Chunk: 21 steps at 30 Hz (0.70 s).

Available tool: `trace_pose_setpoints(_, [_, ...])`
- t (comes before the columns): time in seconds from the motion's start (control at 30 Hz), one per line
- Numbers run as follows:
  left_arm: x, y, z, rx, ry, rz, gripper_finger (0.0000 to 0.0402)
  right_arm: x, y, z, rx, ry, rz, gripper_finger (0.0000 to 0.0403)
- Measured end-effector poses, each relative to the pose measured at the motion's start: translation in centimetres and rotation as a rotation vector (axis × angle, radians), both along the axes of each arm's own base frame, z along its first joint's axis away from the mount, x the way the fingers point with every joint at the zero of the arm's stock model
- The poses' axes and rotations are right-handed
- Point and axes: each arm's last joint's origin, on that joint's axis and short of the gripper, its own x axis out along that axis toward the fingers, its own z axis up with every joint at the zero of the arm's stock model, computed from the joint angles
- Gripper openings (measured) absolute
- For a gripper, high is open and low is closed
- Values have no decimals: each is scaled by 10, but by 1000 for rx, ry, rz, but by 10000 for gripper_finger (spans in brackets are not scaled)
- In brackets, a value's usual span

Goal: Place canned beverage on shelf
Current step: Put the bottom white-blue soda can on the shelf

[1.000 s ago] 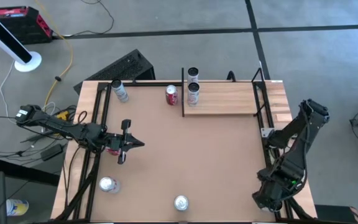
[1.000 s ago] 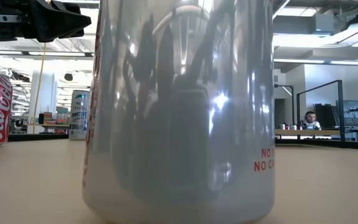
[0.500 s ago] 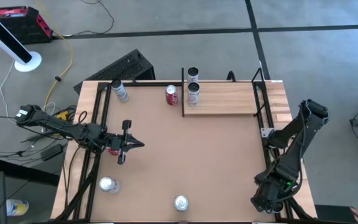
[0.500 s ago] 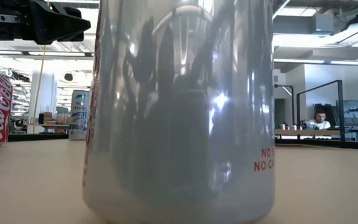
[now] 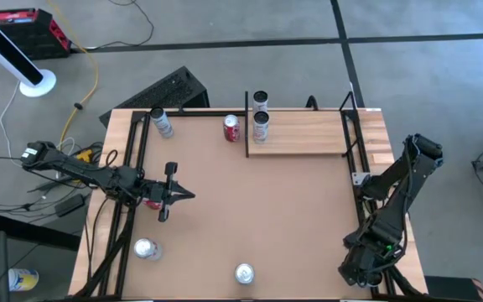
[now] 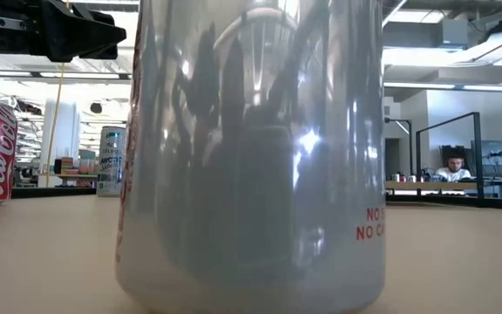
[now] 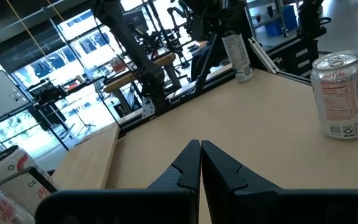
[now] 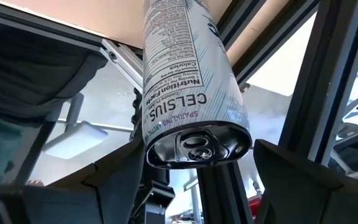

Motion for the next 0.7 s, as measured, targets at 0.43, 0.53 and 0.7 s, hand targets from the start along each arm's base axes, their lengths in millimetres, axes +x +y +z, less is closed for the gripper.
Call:
trace_pose_setpoints(0.43, [0, 0, 0, 1, 2, 0, 0, -1, -3, -1, -41, -12, 6, 327])
trace_pose_setpoints(0.53, [0, 0, -1, 2, 6, 0, 0, 0, -3, -1, -31, -20, 3, 324])
trace_pose_setpoints(0.7, [0, 0, -1, 2, 6, 0, 0, 2, -3, -1, -19, -34, 9, 294])
